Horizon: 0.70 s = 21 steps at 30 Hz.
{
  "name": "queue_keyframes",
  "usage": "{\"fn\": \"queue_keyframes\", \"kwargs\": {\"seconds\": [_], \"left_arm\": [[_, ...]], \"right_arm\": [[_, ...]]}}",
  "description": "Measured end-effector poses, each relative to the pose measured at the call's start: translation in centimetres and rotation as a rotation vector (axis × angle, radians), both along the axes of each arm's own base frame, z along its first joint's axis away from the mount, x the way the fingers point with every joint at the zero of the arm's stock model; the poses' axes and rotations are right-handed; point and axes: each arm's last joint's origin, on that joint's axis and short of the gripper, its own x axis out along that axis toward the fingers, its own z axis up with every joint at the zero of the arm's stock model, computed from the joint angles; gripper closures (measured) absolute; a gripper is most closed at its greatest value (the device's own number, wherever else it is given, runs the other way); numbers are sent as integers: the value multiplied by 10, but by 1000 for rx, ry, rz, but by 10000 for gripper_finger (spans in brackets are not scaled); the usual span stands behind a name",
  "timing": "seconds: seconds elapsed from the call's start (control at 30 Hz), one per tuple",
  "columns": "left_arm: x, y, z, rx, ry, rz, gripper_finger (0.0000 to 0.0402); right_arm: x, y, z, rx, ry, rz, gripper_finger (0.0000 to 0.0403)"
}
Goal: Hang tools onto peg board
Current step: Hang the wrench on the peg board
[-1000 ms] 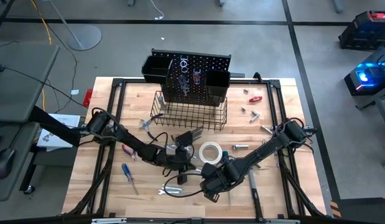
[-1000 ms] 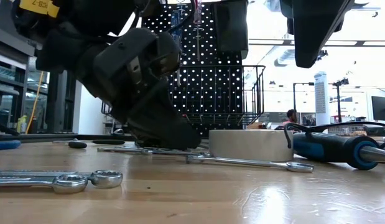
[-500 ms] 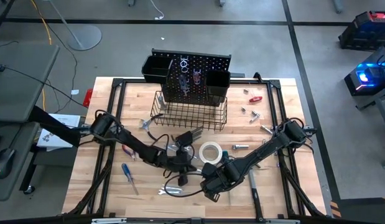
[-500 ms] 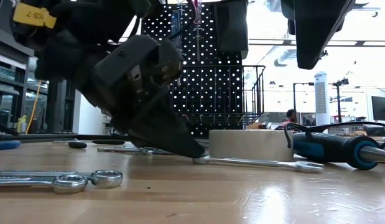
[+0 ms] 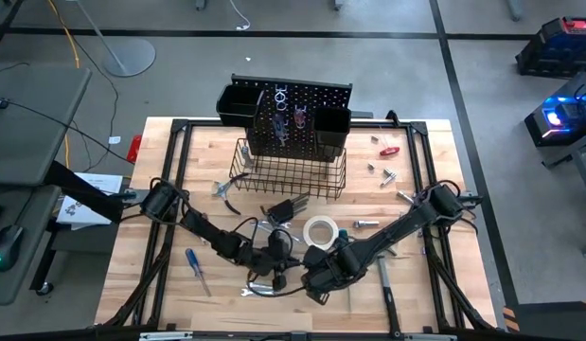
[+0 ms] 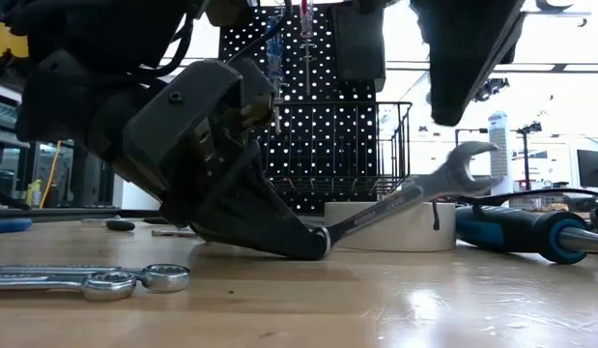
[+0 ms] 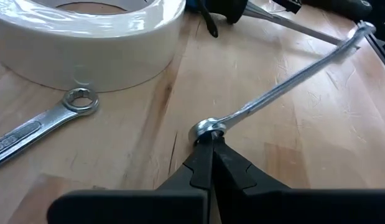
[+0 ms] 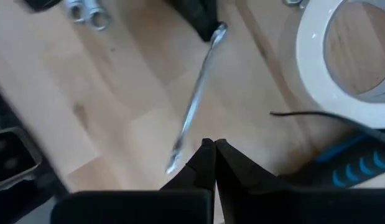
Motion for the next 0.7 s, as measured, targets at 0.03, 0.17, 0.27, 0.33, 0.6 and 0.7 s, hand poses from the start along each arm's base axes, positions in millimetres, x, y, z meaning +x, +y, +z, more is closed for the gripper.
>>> {"fn": "queue_keyframes", "kwargs": {"seconds": [0.03, 0.17, 0.27, 0.33, 0.6, 0.7], "left_arm": [[1, 1, 0, -1, -1, 2, 402], [2, 3, 1, 0, -13, 8, 402], [3, 5, 1, 0, -13, 13, 402], [4, 6, 1, 0, -13, 11, 402], [4, 6, 1, 2, -15, 11, 402], [4, 6, 1, 2, -14, 10, 402]], "right_arm": [[2, -2, -2, -3, 5, -7, 402], [9, -16, -2, 2, 5, -30, 395], [16, -29, -2, 38, 21, -57, 359], [20, -37, -2, 57, 19, -76, 320], [37, -49, -5, 261, 7, -34, 175], [39, -47, -18, 255, 49, -36, 163]]}}
